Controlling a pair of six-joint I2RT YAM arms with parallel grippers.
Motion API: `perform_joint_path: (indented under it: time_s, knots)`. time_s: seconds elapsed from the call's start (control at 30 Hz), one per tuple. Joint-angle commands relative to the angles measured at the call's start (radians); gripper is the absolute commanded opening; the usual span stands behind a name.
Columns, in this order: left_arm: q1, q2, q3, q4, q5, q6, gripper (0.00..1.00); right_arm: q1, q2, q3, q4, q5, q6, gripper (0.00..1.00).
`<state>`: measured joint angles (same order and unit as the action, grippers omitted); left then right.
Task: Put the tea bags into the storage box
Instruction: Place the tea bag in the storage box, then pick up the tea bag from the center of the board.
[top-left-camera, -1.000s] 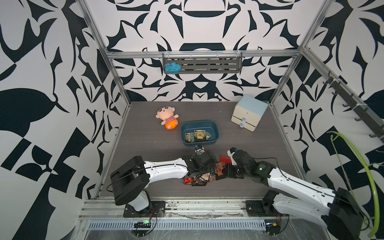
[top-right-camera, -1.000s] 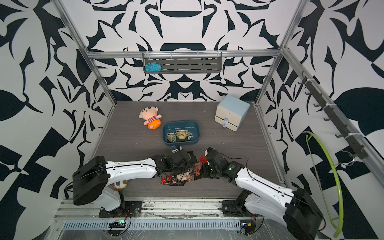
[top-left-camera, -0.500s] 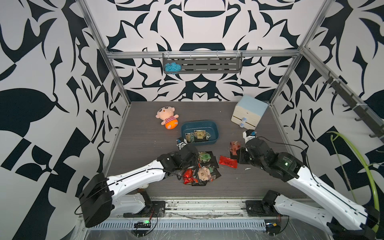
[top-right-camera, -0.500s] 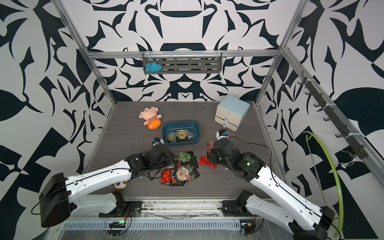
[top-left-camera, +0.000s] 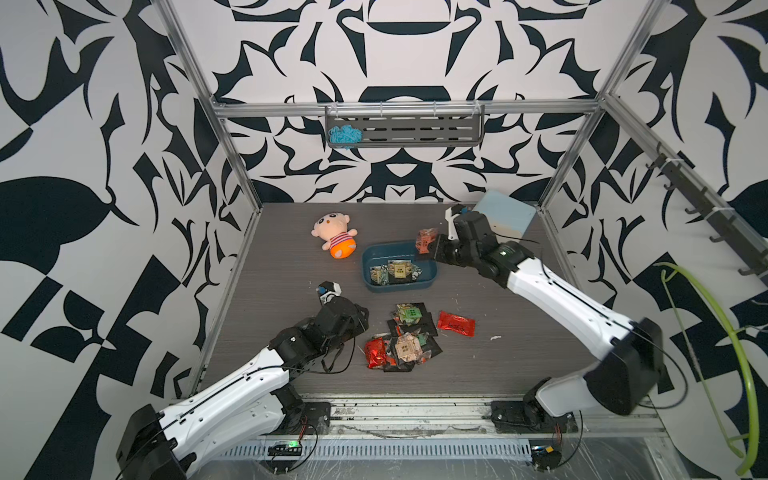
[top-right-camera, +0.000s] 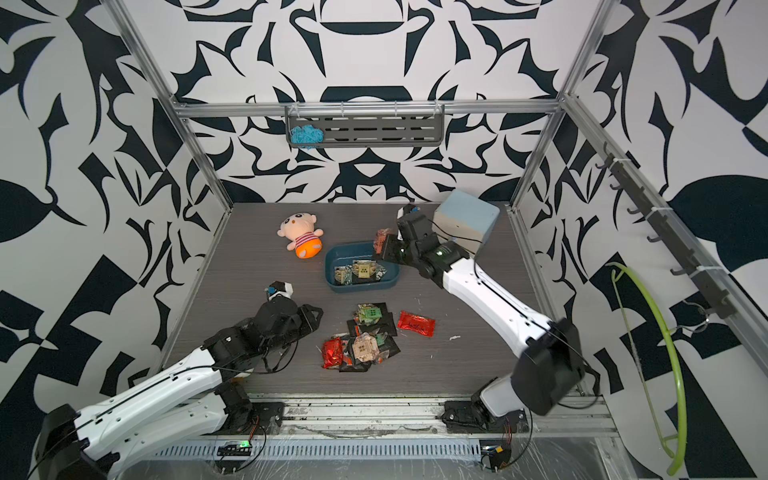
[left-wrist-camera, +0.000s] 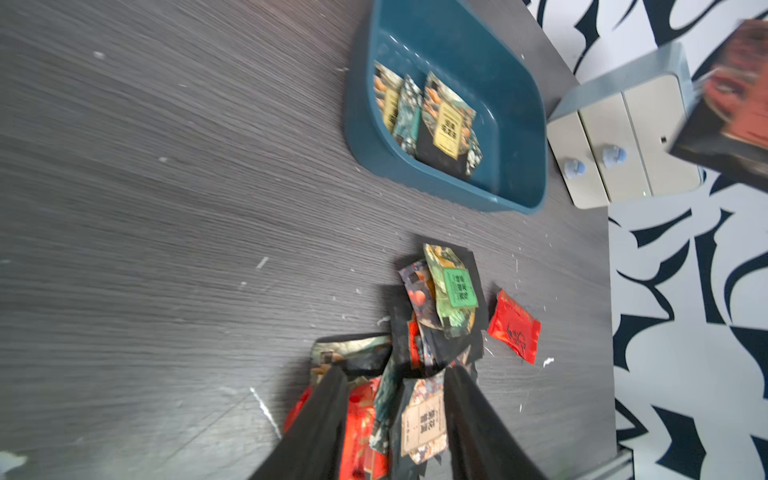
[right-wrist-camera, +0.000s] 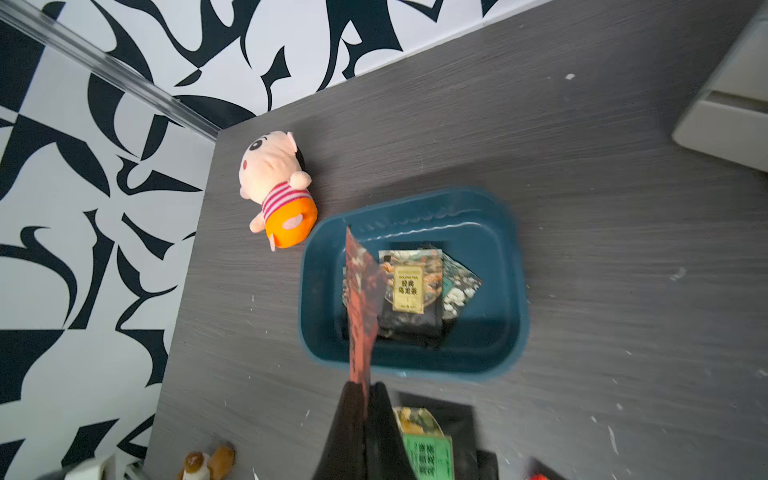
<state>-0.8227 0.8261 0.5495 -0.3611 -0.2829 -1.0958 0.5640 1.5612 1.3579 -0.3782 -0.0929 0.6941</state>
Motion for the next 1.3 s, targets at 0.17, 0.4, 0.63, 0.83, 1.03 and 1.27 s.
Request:
perform_joint_path:
  time_s: [0.17,0.4,0.63,0.83,1.03,1.27]
  knots:
    - [0.043,-0.025,-0.034,-0.042,-0.006,0.032,0.45,-0.008,0.331,0.236,-0.040,-0.164,-0.017,0.00]
    - [0.069,0.011,-0.026,-0.081,-0.007,0.033,0.45,0.000,0.455,0.264,-0.046,-0.202,-0.025,0.00]
    - [0.079,0.031,-0.026,-0.070,0.011,0.036,0.45,0.000,0.477,0.259,-0.060,-0.178,-0.061,0.03]
    - [0.089,0.054,0.013,-0.152,0.002,0.049,0.45,-0.006,0.460,0.278,-0.137,-0.125,-0.116,0.25]
    - [0.089,0.063,0.057,-0.182,0.051,0.066,0.46,-0.017,0.336,0.288,-0.255,-0.034,-0.198,0.37]
    - [0.085,0.045,0.073,-0.139,0.170,0.054,0.47,-0.019,-0.019,0.118,-0.306,0.115,-0.245,0.46]
